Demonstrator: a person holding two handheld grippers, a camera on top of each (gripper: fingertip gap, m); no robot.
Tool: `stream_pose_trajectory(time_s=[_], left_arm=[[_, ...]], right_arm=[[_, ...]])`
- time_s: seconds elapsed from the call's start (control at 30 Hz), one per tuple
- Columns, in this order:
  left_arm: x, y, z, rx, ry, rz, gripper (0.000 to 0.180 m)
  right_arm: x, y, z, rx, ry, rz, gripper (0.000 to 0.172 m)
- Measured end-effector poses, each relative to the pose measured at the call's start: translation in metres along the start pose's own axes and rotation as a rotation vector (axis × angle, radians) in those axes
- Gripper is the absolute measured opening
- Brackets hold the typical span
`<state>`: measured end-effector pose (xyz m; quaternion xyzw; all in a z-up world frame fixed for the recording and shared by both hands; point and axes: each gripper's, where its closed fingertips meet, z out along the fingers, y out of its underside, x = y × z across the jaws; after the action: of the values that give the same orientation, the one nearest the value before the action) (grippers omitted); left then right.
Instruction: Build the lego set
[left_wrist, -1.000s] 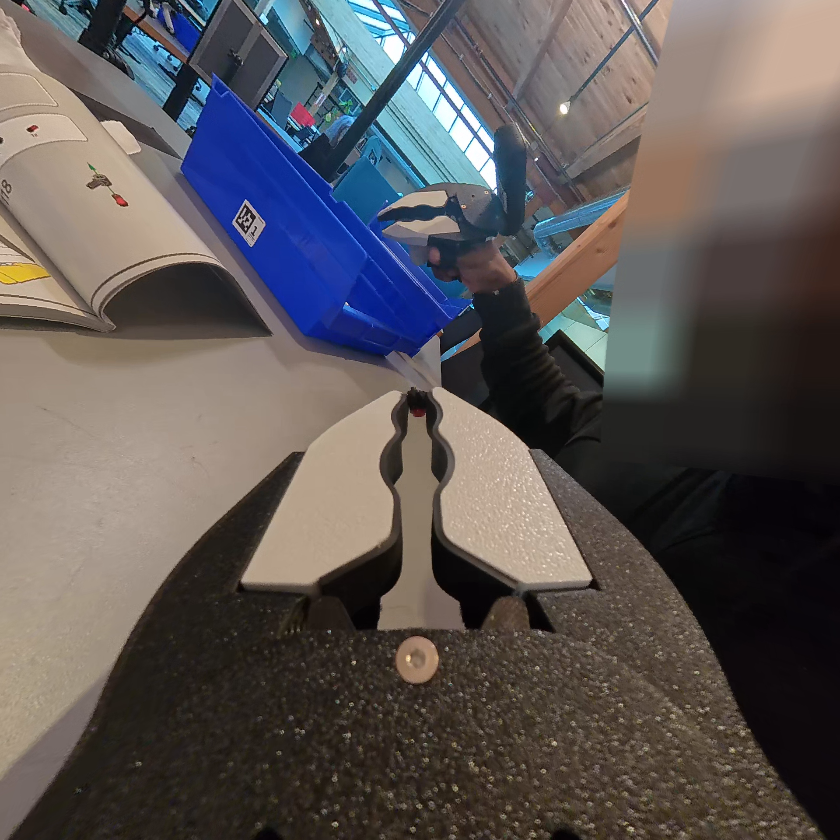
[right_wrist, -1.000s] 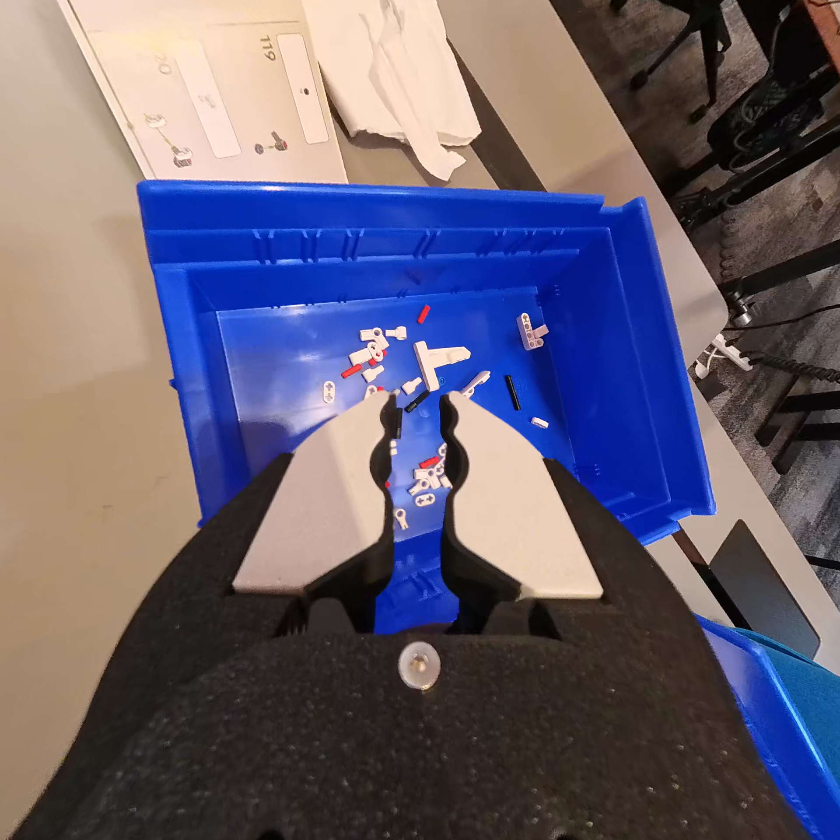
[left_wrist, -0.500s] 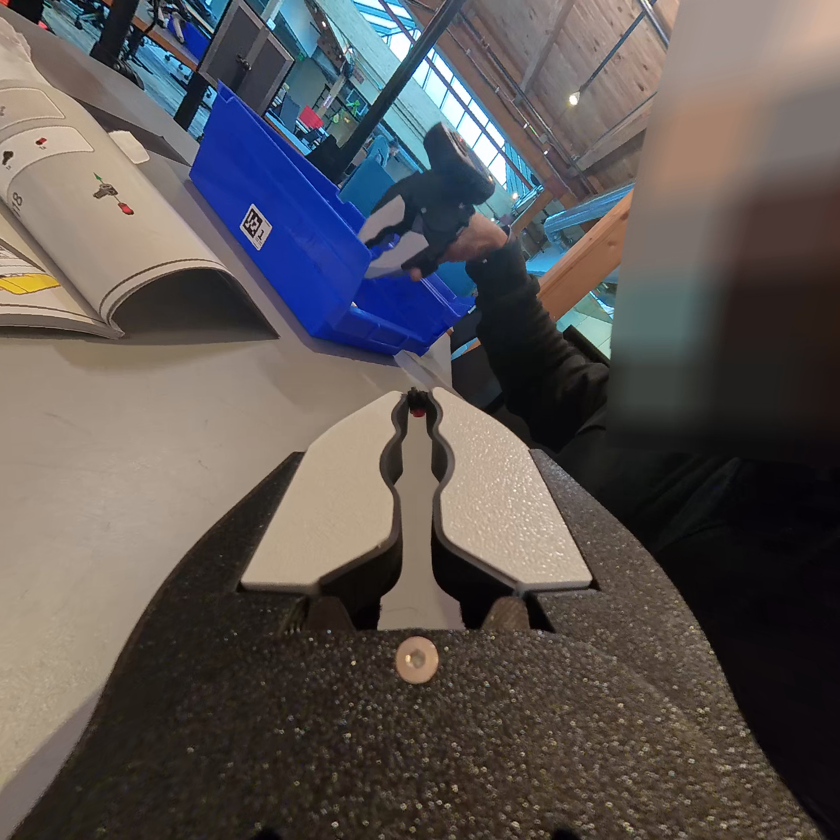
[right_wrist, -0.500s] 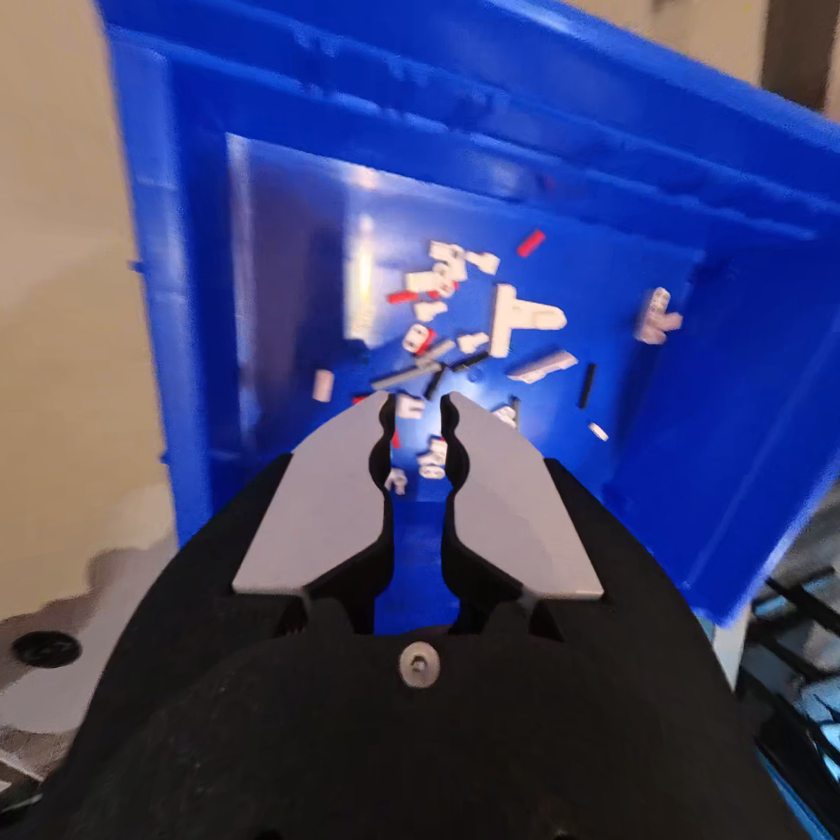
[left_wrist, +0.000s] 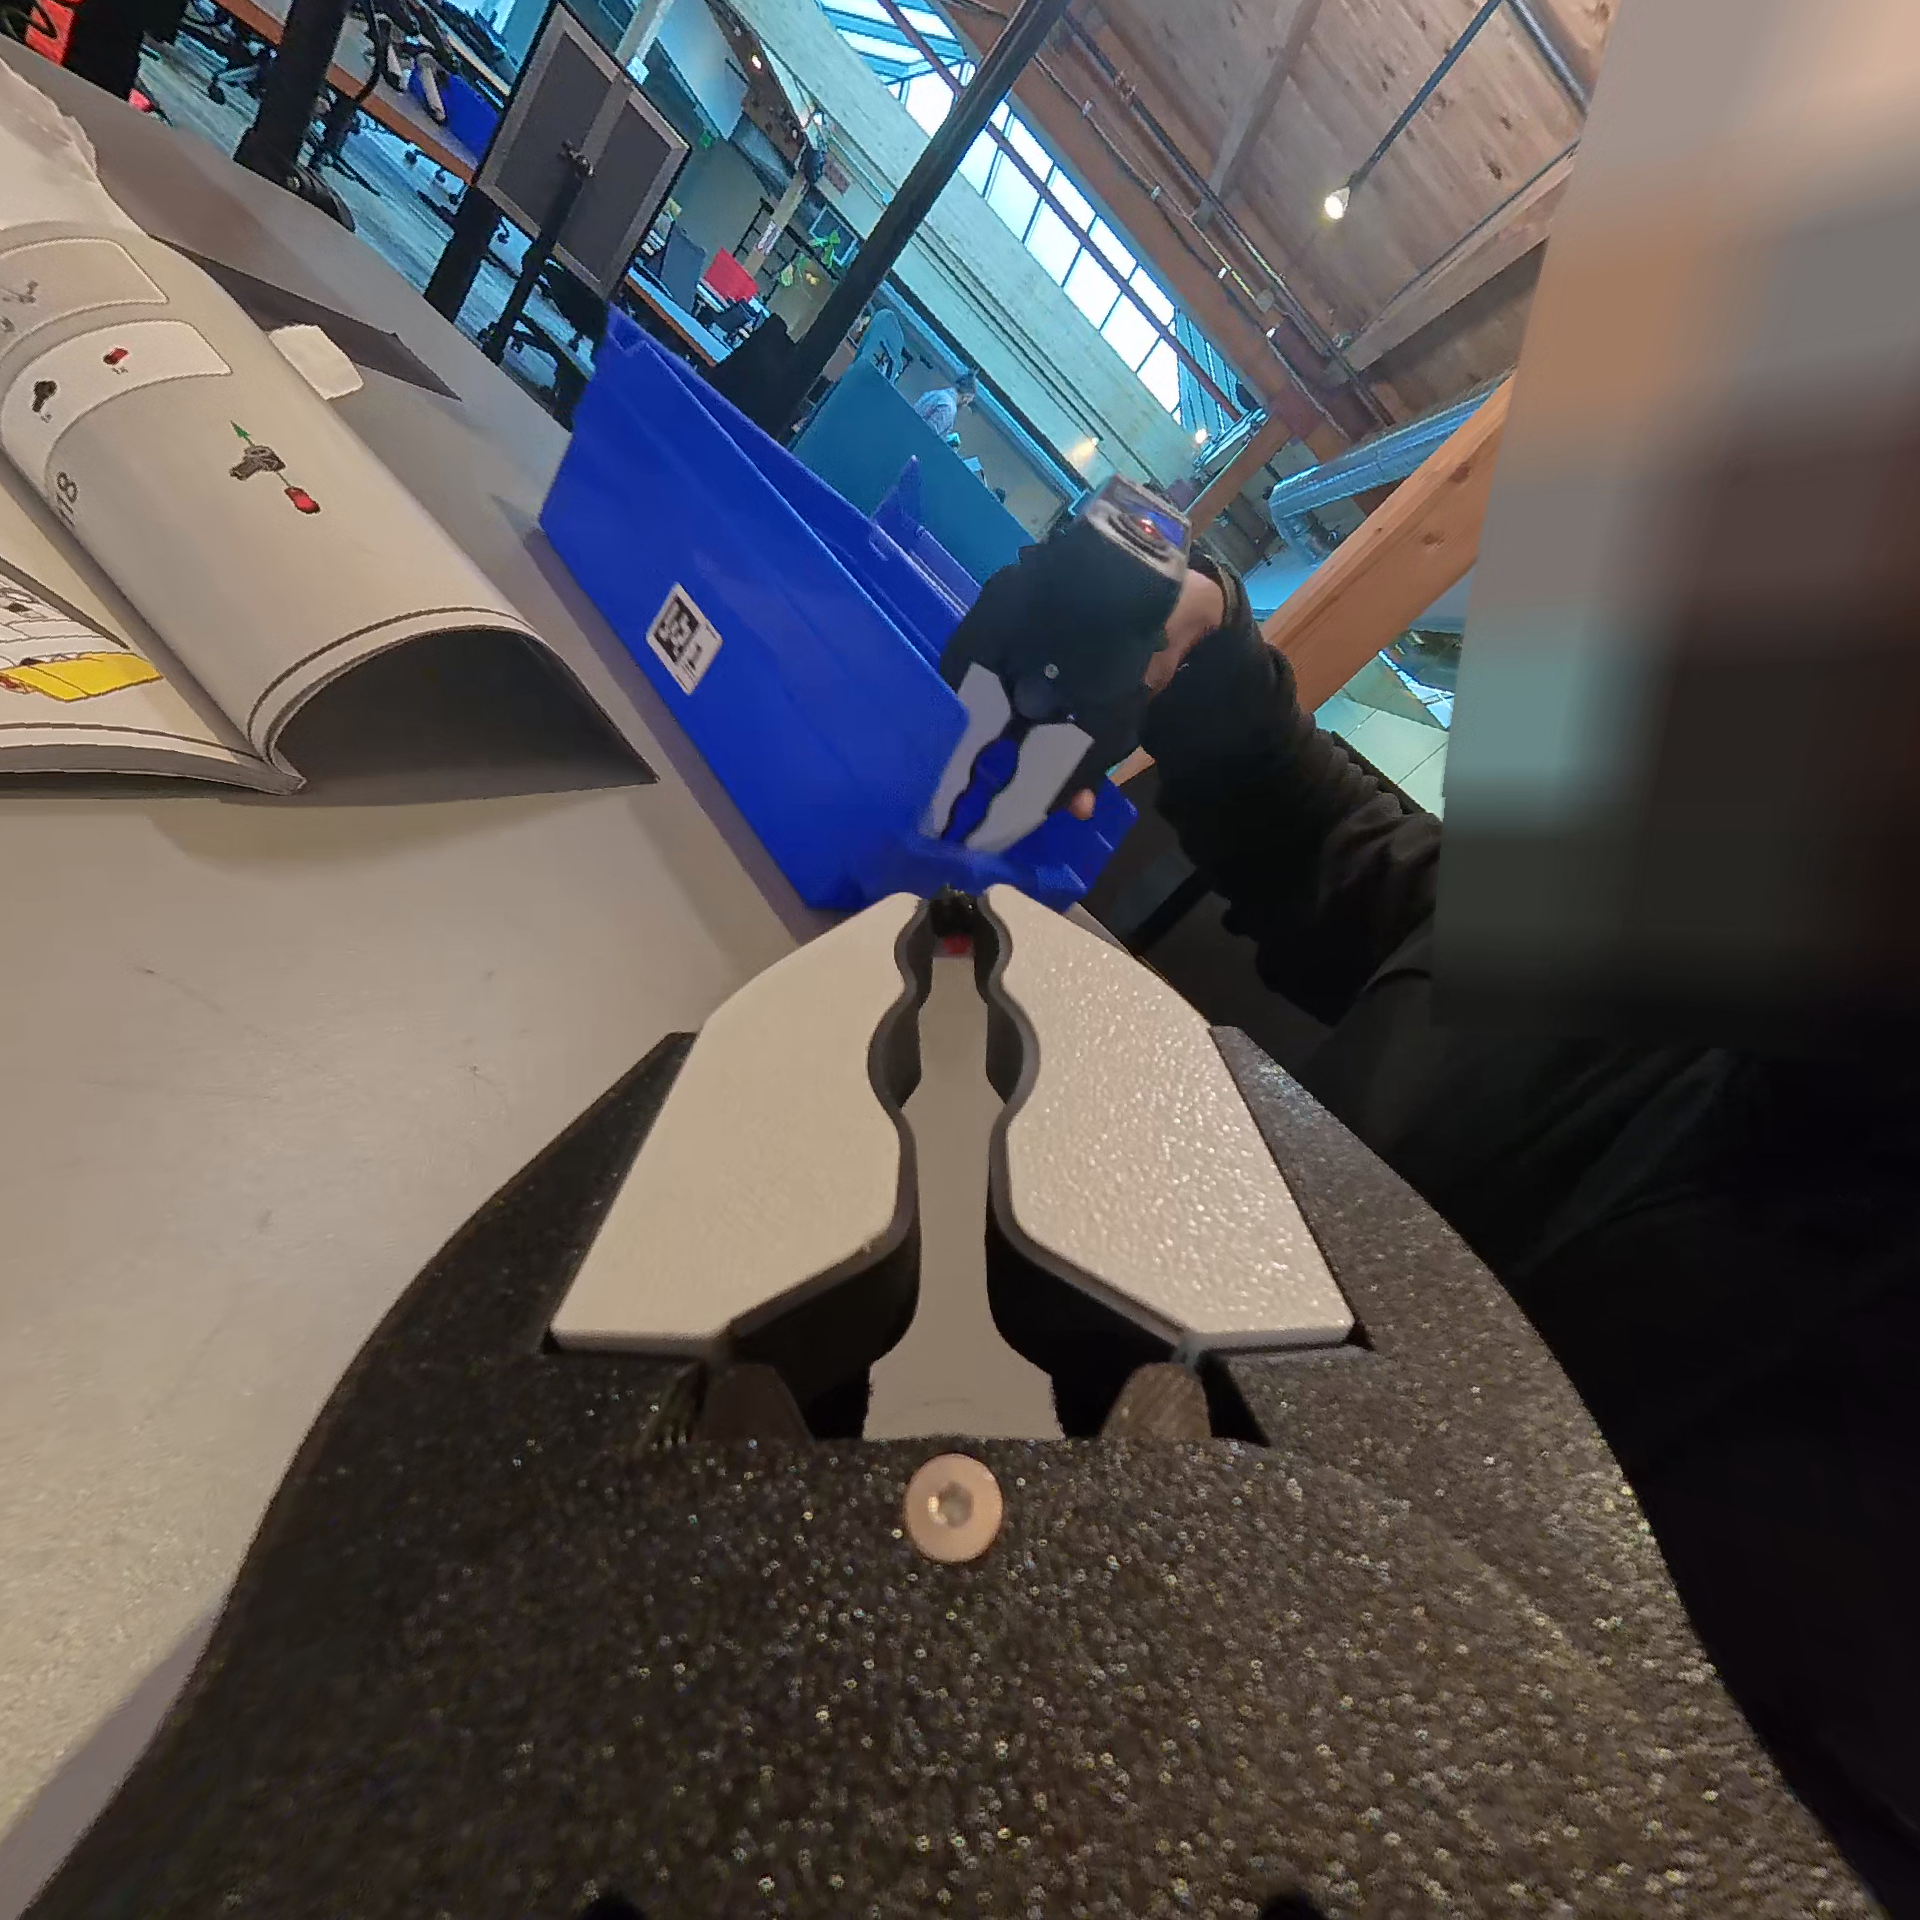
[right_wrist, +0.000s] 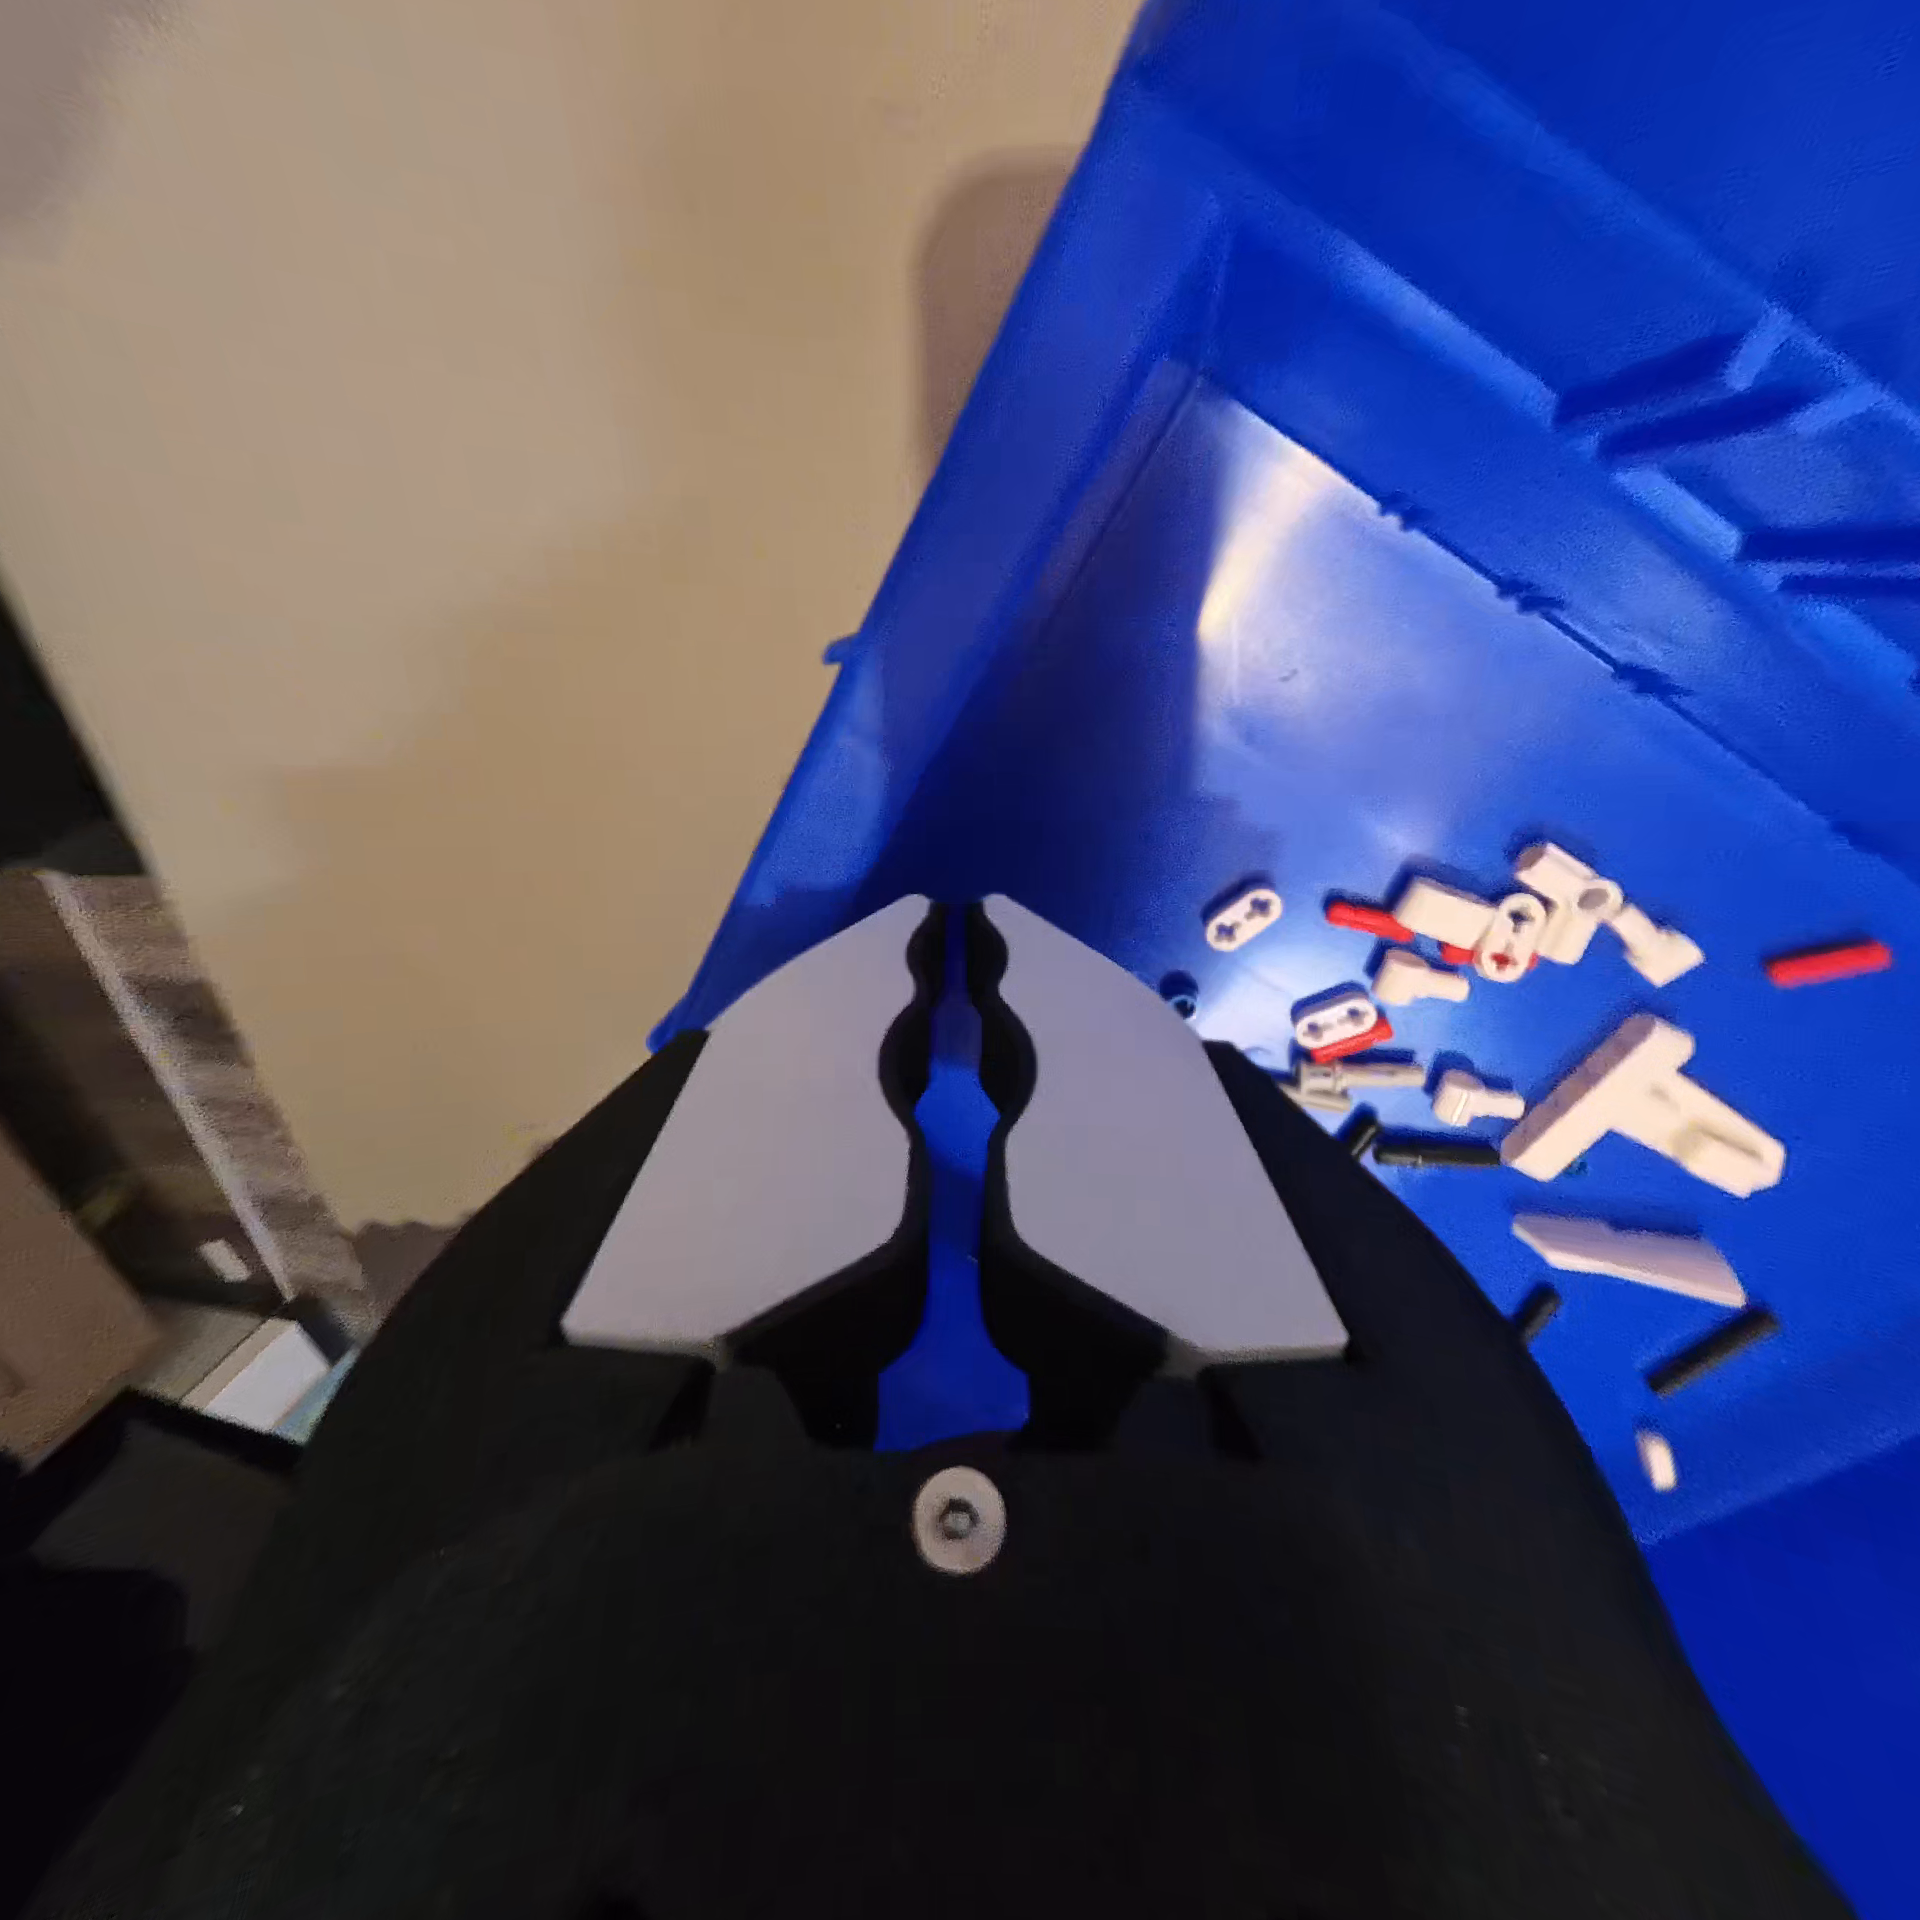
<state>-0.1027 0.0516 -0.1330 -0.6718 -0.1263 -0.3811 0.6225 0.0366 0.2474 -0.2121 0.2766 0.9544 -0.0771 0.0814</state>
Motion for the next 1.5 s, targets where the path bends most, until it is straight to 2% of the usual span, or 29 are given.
stream_pose_trajectory(time_s=[0.03, 0.1, 0.23, 0.37, 0.93, 1.13, 1.43, 1.5], left_arm=[[0.000, 0.000, 0.000, -0.001, 0.000, 0.002, 0.007], [0.000, 0.001, 0.000, -0.003, 0.000, 0.005, 0.007], [0.001, 0.002, 0.000, -0.007, 0.002, 0.012, 0.007], [0.001, 0.001, 0.002, -0.007, -0.007, 0.022, 0.007], [-0.012, -0.009, 0.006, 0.056, -0.087, 0.049, 0.007], [-0.016, -0.012, 0.009, 0.067, -0.117, 0.067, 0.007], [-0.020, -0.014, 0.012, 0.081, -0.140, 0.076, 0.007], [-0.019, -0.014, 0.013, 0.076, -0.138, 0.079, 0.007]], right_arm=[[-0.009, -0.005, 0.001, 0.000, -0.026, -0.021, 0.010], [-0.009, -0.009, -0.005, 0.005, 0.000, -0.038, 0.011], [0.026, 0.006, -0.026, 0.036, 0.147, 0.049, 0.013], [0.043, 0.023, -0.036, 0.066, 0.199, 0.091, 0.014], [0.070, 0.053, -0.039, 0.076, 0.252, 0.090, 0.014], [0.079, 0.047, -0.038, 0.090, 0.256, 0.084, 0.015], [0.103, 0.028, -0.063, 0.305, 0.340, 0.132, 0.015], [0.102, 0.030, -0.062, 0.293, 0.332, 0.133, 0.015]])
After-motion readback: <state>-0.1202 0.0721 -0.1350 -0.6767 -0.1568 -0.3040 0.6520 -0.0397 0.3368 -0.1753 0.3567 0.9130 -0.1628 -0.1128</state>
